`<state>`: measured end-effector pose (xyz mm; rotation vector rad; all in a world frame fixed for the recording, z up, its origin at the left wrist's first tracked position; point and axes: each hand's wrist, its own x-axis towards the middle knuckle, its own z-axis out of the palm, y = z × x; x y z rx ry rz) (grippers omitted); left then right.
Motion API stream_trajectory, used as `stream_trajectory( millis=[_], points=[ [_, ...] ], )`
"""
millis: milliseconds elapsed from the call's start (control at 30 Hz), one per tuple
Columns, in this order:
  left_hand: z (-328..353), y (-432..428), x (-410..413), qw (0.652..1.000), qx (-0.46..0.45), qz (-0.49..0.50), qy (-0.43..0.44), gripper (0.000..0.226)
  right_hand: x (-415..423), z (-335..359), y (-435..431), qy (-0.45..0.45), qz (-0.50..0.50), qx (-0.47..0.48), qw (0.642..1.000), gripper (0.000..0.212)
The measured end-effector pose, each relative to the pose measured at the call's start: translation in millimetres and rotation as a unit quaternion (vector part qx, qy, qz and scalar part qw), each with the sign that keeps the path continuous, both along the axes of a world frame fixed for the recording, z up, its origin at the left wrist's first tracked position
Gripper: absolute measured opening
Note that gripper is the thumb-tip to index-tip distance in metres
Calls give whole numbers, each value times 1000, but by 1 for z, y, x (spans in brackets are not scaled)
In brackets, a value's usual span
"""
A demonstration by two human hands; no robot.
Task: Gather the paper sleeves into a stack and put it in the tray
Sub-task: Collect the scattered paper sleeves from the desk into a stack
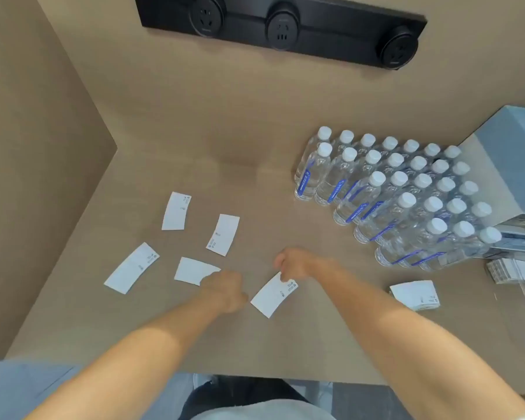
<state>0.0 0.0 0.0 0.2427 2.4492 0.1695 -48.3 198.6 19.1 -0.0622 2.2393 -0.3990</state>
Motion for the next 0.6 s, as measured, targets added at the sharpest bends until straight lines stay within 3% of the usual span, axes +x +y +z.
stream_trajectory(
  millis=[100,300,367,500,600],
  points=[
    [-19,16,5,999,21,28,24,27,2,-19,16,42,19,-13,999,42],
    [-39,42,22,994,43,58,80,67,19,-47,36,119,70,-48,989,54],
    [-39,47,27,994,45,61,76,69,23,-50,39,132,92,-59,985,55],
    [-41,53,31,993,57,72,71,61,21,-50,44,147,106,-80,980,31],
    [-43,53,31,995,45,53,76,59,13,-52,46,148,132,-87,976,29]
  ],
)
